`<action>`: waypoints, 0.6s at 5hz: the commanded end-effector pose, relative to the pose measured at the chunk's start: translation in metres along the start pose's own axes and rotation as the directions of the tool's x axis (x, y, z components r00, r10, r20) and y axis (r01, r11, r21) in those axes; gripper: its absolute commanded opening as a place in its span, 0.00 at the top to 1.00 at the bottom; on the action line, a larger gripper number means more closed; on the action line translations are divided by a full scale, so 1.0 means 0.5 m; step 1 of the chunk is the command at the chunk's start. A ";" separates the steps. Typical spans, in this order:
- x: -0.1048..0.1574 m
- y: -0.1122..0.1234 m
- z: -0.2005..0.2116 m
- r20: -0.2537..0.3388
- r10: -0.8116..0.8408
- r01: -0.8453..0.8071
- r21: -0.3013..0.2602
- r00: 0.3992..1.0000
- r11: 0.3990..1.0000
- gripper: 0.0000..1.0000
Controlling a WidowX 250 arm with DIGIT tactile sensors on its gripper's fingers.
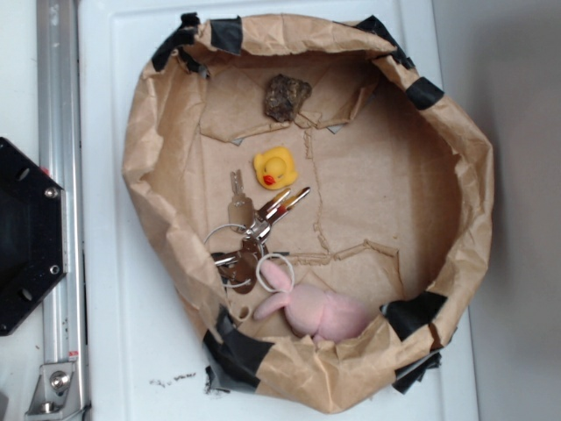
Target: Grab the rock.
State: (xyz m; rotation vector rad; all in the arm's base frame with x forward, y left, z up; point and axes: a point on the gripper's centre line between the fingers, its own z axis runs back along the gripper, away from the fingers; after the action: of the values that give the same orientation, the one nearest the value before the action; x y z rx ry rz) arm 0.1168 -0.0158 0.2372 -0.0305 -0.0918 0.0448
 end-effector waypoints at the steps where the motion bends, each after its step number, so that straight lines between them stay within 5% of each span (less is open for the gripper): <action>1: 0.000 0.000 0.000 0.000 0.000 0.000 0.000 1.000 1.000 0.00; 2: 0.092 0.037 -0.108 0.020 0.136 -0.137 0.045 0.990 0.990 0.00; 3: 0.178 0.046 -0.159 0.115 0.241 -0.240 -0.019 0.964 0.970 0.00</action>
State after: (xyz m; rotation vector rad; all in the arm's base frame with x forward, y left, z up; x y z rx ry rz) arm 0.2085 0.0020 0.1556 -0.0414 -0.1766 0.2724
